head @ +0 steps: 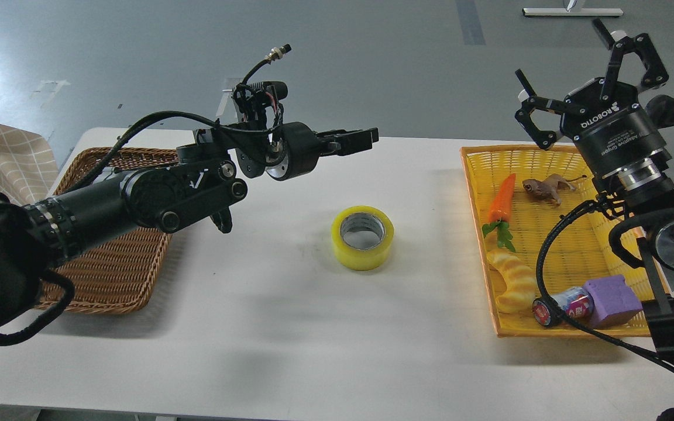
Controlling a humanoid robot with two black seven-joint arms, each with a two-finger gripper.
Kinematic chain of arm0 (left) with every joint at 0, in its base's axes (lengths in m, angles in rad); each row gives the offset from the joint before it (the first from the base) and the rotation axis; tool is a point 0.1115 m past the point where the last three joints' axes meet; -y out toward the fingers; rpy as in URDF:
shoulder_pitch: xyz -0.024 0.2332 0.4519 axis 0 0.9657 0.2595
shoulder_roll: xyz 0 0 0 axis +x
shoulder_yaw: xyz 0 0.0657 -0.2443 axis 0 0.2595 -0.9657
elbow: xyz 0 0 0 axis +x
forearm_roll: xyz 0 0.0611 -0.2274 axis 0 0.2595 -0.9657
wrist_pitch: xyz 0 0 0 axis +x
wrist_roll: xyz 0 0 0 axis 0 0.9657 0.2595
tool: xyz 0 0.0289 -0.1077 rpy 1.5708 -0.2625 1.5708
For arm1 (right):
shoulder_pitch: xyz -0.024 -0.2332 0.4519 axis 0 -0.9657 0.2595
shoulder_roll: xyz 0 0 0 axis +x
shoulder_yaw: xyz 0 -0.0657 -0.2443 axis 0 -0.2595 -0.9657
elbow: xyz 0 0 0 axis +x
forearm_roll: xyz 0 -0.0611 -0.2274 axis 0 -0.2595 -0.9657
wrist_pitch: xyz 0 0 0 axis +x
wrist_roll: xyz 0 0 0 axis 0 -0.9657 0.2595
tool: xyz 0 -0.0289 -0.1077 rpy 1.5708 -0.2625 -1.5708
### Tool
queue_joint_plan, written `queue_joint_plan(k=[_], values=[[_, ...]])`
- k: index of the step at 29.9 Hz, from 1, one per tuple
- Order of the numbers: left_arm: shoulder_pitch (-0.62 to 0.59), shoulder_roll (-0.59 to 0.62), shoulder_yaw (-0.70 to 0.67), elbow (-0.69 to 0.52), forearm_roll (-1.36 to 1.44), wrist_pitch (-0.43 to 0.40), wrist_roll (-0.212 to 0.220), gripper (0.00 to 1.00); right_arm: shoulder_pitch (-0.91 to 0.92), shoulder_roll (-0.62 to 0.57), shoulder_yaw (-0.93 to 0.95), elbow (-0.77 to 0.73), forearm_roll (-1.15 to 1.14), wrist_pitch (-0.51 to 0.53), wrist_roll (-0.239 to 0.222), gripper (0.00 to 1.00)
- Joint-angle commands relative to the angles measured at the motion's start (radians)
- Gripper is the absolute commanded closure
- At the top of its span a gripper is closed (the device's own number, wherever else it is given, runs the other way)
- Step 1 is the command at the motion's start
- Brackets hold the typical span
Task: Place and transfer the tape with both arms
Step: 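Reach the left gripper toward the tape roll on the table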
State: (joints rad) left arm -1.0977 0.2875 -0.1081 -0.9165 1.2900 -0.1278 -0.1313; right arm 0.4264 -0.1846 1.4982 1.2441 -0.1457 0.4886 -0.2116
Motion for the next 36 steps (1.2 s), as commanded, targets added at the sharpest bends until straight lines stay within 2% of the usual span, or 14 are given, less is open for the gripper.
queue_joint_plan(k=[1, 7, 9, 12, 16, 22, 29, 36], values=[[-0.005, 0.001, 0.077, -0.001, 0.040, -0.001, 0.001, 0.02, 0.002, -0.001, 0.000, -0.002, 0.000, 0.000, 0.000, 0.00], [-0.054, -0.010, 0.249, 0.007, 0.057, -0.001, 0.019, 0.02, 0.000, -0.001, 0.000, -0.002, 0.000, 0.000, 0.000, 0.00], [-0.063, -0.013, 0.265, 0.010, 0.057, -0.001, 0.022, 0.02, 0.000, -0.001, 0.000, -0.002, 0.000, 0.000, 0.000, 0.00], [-0.070, -0.031, 0.269, 0.018, 0.057, -0.003, 0.027, 0.02, 0.000, 0.002, 0.000, -0.002, 0.000, 0.000, 0.000, 0.00], [-0.062, -0.070, 0.287, 0.056, 0.055, -0.003, 0.065, 0.02, 0.000, 0.007, 0.000, -0.003, 0.000, 0.000, 0.001, 0.00], [-0.065, -0.080, 0.292, 0.057, 0.055, -0.003, 0.062, 0.03, 0.000, 0.010, 0.000, -0.006, 0.000, 0.000, 0.001, 0.00], [-0.067, -0.099, 0.291, 0.051, 0.055, -0.003, 0.058, 0.12, 0.002, 0.010, 0.000, -0.006, 0.000, 0.000, 0.001, 0.00], [-0.060, -0.111, 0.292, 0.047, 0.055, -0.003, 0.059, 0.12, 0.000, 0.011, 0.000, -0.006, 0.000, 0.000, 0.001, 0.00]])
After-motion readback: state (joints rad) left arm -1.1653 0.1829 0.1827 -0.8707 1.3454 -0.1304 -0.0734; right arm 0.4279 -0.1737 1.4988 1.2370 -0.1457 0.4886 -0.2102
